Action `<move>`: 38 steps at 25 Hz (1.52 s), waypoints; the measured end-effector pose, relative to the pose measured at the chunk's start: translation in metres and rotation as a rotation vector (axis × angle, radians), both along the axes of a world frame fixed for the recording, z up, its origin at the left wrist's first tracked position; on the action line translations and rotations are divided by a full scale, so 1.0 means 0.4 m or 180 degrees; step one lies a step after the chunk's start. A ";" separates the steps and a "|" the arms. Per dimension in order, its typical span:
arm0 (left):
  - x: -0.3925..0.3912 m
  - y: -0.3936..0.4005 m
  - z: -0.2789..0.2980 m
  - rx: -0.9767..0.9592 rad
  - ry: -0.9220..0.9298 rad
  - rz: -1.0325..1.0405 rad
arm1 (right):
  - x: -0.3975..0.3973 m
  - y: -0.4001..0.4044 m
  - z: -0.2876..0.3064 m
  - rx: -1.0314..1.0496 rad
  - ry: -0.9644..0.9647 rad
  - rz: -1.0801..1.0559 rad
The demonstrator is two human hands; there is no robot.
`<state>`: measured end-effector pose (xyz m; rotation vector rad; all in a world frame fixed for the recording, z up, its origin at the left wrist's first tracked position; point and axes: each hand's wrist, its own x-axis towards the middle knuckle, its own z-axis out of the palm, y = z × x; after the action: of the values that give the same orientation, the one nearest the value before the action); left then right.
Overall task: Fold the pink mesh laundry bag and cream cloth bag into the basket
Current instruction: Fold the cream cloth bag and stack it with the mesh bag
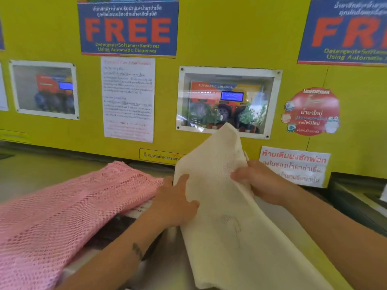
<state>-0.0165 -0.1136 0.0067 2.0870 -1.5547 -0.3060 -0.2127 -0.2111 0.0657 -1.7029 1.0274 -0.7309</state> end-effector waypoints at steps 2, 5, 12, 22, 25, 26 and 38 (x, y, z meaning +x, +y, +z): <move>-0.004 -0.023 -0.005 0.0416 -0.0499 0.0274 | -0.037 -0.018 -0.019 0.0051 -0.0038 -0.0114; -0.016 -0.044 -0.019 0.0574 -0.0660 0.0181 | -0.085 -0.034 -0.036 0.0061 -0.0209 -0.0429; -0.027 -0.020 0.010 -0.0720 0.0705 -0.0317 | -0.137 -0.026 -0.062 -0.1353 0.1016 -0.0069; 0.275 0.204 0.311 -0.0447 -0.0331 0.0100 | 0.100 0.042 0.042 0.0266 -0.0383 0.0594; 0.410 0.249 0.357 -0.0244 -0.0941 0.0433 | 0.230 0.111 0.037 0.0475 -0.0451 0.0983; 0.456 0.256 0.356 -0.0207 -0.1077 0.0545 | 0.270 0.139 0.034 0.0467 -0.0351 0.1097; 0.730 0.293 0.002 0.0466 -0.1141 0.0644 | 0.544 0.286 -0.032 -0.2413 0.2741 0.1331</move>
<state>0.2756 0.0038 0.0076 2.4981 -1.5326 0.0322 0.0047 -0.0966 0.0527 -2.9209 0.9183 -0.0537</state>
